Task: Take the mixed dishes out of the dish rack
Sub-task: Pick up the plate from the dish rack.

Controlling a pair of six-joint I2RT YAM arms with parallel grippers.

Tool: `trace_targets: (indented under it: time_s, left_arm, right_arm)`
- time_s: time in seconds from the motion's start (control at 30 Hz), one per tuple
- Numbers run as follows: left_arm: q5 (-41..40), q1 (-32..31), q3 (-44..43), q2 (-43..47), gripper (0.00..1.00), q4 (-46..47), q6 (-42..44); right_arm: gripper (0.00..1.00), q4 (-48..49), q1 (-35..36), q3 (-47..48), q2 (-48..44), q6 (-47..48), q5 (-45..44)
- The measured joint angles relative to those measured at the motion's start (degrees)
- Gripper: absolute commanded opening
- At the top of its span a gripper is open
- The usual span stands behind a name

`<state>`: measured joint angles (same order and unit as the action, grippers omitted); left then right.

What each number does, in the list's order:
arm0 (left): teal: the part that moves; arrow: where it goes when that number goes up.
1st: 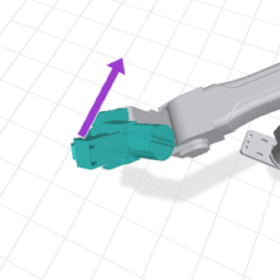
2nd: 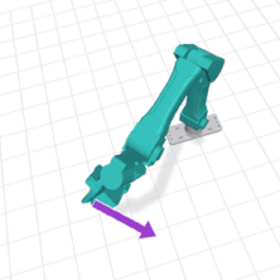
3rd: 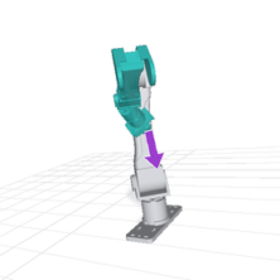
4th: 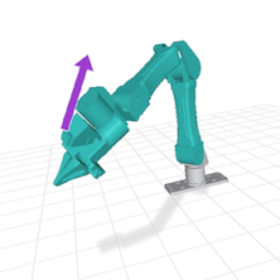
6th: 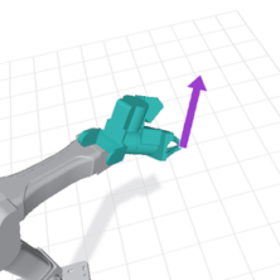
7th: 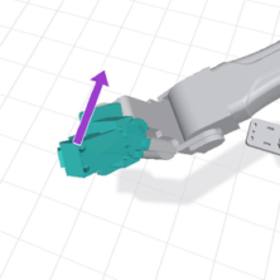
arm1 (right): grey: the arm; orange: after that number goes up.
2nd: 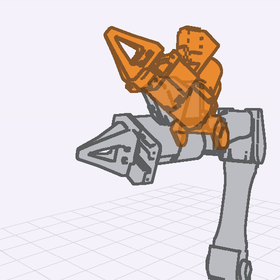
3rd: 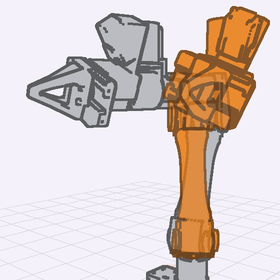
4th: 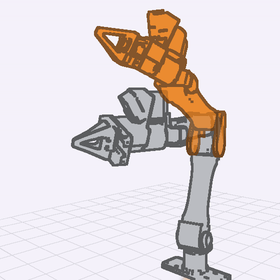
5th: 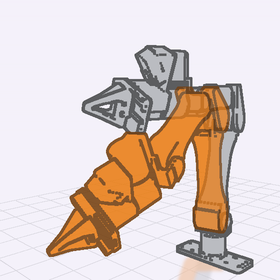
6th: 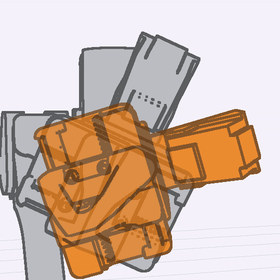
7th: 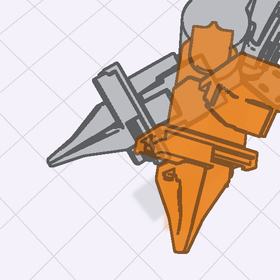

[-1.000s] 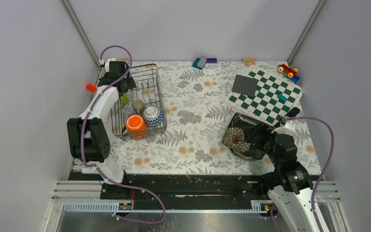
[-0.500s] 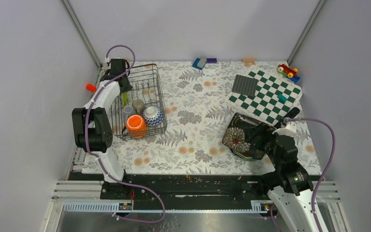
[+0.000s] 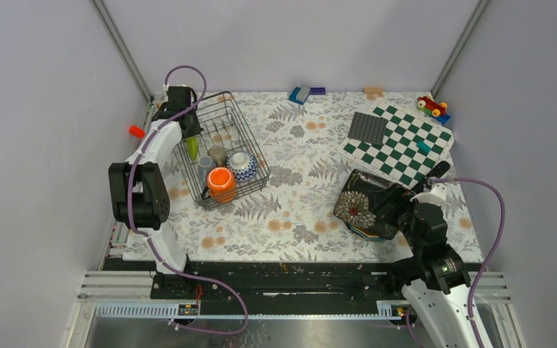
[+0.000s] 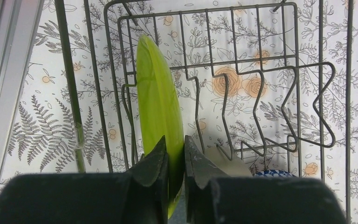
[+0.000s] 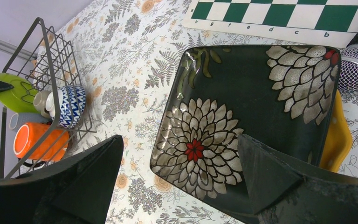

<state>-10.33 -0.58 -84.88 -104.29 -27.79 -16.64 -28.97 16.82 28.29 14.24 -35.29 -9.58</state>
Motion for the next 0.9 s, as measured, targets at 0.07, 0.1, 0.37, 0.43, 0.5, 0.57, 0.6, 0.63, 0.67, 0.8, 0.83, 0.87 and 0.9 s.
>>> trace_targets:
  time_s: [0.07,0.1,0.37,0.43,0.5,0.57,0.6,0.63,0.67,0.8,0.83,0.87,0.9]
  left_arm:
    - [0.0,0.0,0.0,0.7,0.00,0.0,0.3]
    - [0.0,-0.1,0.0,1.1,0.00,0.0,0.4]
    - [0.2,-0.4,0.0,9.4,0.00,2.4,2.3]
    - [1.6,-0.2,0.5,12.1,0.00,3.6,2.5]
    - [4.3,-0.1,1.9,15.4,0.00,5.8,2.7]
    - [7.8,0.0,3.8,19.0,0.00,8.1,2.8]
    - [9.6,-0.1,4.6,20.7,0.00,9.1,2.9]
    - [12.0,-0.4,5.5,22.6,0.00,10.4,3.2]
    - [14.3,-1.0,6.6,24.6,0.00,12.2,3.7]
    - [20.3,-8.7,12.2,33.2,0.00,19.2,11.2]
    - [21.1,-11.8,13.7,35.1,0.00,20.5,14.6]
    - [21.9,-16.5,16.0,37.7,0.00,22.0,19.1]
    - [23.1,-21.9,18.4,40.3,0.00,23.2,23.9]
  right_arm:
    - [1.00,0.0,0.0,0.0,0.0,-0.1,0.0]
    - [1.00,-0.1,0.0,0.0,0.0,-0.2,0.0]
    - [1.00,-0.4,0.0,0.0,0.1,-0.5,0.0]
    - [1.00,-0.5,0.0,0.0,0.1,-0.6,0.0]
    - [1.00,-0.8,0.0,0.0,0.1,-0.7,0.0]
    - [1.00,-1.1,0.0,0.0,-0.2,-0.9,0.0]
    - [1.00,-1.2,0.0,0.0,-0.3,-1.1,0.0]
    - [1.00,-1.3,0.0,0.0,-0.5,-1.4,0.0]
    - [1.00,-1.4,0.0,0.0,-0.6,-1.7,0.1]
    - [1.00,-1.8,0.0,0.7,-0.6,-3.7,2.4]
    - [1.00,-1.8,0.0,1.0,-0.5,-4.1,3.4]
    - [1.00,-2.0,0.0,1.5,-0.2,-4.7,4.9]
    - [1.00,-2.1,0.0,2.2,0.4,-5.4,6.4]
